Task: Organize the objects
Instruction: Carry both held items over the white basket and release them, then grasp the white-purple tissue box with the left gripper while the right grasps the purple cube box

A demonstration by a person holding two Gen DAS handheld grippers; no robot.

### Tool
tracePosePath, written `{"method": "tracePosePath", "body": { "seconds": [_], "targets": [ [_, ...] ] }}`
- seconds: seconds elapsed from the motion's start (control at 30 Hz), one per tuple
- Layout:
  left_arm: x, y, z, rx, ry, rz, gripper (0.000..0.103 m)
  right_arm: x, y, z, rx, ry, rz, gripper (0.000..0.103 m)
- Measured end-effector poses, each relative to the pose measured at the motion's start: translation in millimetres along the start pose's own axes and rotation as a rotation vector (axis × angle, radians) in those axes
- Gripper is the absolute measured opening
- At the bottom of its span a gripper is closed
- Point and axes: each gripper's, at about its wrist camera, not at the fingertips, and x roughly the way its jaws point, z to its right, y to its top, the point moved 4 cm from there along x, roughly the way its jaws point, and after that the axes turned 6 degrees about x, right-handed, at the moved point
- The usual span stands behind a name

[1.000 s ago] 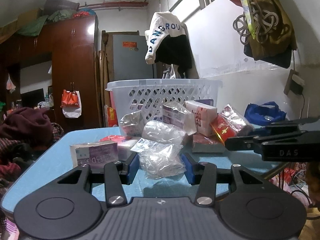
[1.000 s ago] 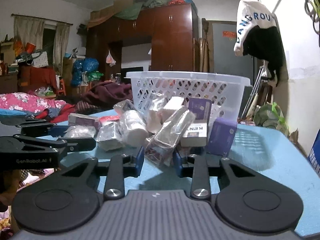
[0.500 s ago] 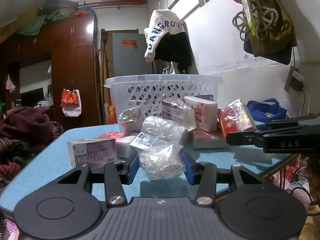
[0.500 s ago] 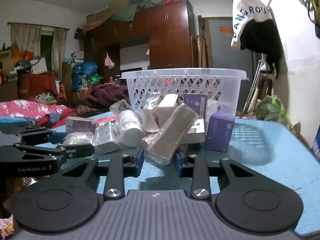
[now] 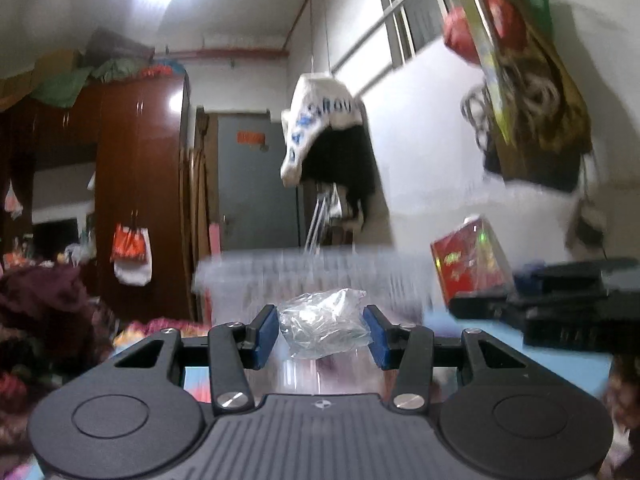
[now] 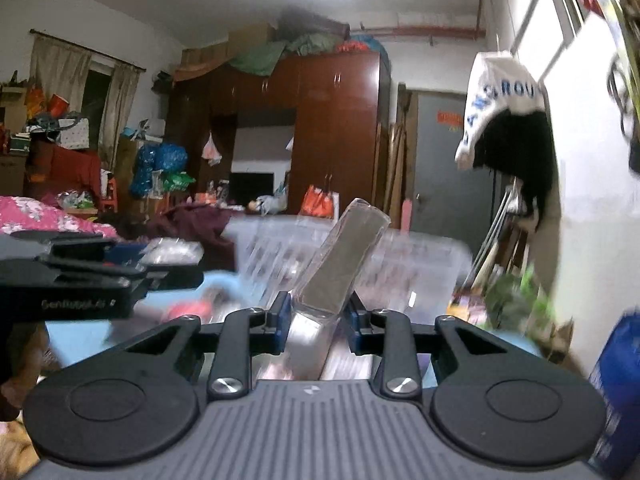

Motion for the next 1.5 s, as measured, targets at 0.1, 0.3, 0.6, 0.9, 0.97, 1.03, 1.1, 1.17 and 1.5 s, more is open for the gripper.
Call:
{"method": "tracePosePath", "body": {
  "seconds": [0.1,0.3,0.6,0.9,0.97,1.03,1.1,1.17,1.5],
  "targets": [
    [46,38,-17,-0.062,-0.034,-0.022,0.051,37,38,12,-0.035,-0.044,-0.011,0.031],
    [140,58,-44,-0.142,-0.050,-0.192,0.069,111,61,36,-0.058,-0.073,-0.145,0.040],
    [39,18,-45,-0.037,0.072,-0.115,0.090,44,17,68,0.019,-0.105,-0.132,0.091],
    [-13,-51,-70,-0.108,0.114,-0.217,0.090,62,-33,86,0.152,-0.069,-0.304,0.077],
    [-8,-58,-72,-0.108,0.135,-0.246,0.090,65,-35,85,0.159,-0.076,-0.307,0.075],
    [-5,-60,-72,-0.111,0.137,-0.253,0.090,65,-39,90,0.174,-0.074,-0.317,0.068],
    [0,-63,-69,-0.096,0.139,-0.269,0.090,64,-40,91,0.187,-0.067,-0.321,0.064],
    [4,-68,-67,-0.077,0.167,-0.293,0.090,63,-41,90,0.179,-0.078,-0.324,0.062],
    [4,-83,-71,-0.112,0.213,-0.303,0.071,55,-43,97,0.220,-0.109,-0.279,0.031]
  ]
}}
